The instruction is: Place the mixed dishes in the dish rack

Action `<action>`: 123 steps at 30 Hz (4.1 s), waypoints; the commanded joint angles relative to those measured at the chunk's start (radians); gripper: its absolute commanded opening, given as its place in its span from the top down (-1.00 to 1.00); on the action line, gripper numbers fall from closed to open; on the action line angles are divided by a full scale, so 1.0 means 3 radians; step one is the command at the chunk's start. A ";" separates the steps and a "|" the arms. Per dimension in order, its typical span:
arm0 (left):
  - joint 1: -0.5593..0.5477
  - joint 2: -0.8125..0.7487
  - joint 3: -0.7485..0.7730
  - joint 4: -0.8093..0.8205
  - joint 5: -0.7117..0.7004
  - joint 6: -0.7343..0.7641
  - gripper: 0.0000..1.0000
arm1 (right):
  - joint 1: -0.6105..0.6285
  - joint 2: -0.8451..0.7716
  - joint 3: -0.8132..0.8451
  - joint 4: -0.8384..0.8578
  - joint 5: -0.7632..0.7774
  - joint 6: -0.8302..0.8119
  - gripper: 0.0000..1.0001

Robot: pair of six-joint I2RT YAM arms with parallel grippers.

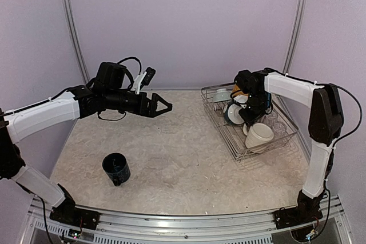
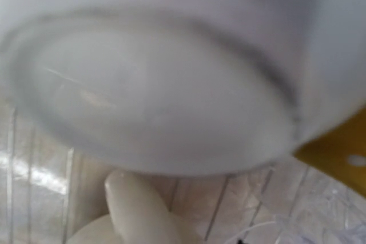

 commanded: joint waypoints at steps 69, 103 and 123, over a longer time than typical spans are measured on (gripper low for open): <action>0.0508 -0.0279 -0.1048 -0.2302 -0.1343 -0.1938 0.18 | 0.0587 -0.1095 -0.0282 0.1230 -0.0598 0.0119 -0.52; 0.0407 -0.0040 -0.0992 0.2704 0.1707 -0.2694 1.00 | 0.1094 -0.1327 -0.1874 0.5000 -0.3319 0.2313 -0.88; 0.0123 0.0496 -0.0901 0.3635 0.2087 -0.3086 1.00 | 0.1099 -0.1126 -0.1979 0.5635 -0.3741 0.2624 -0.94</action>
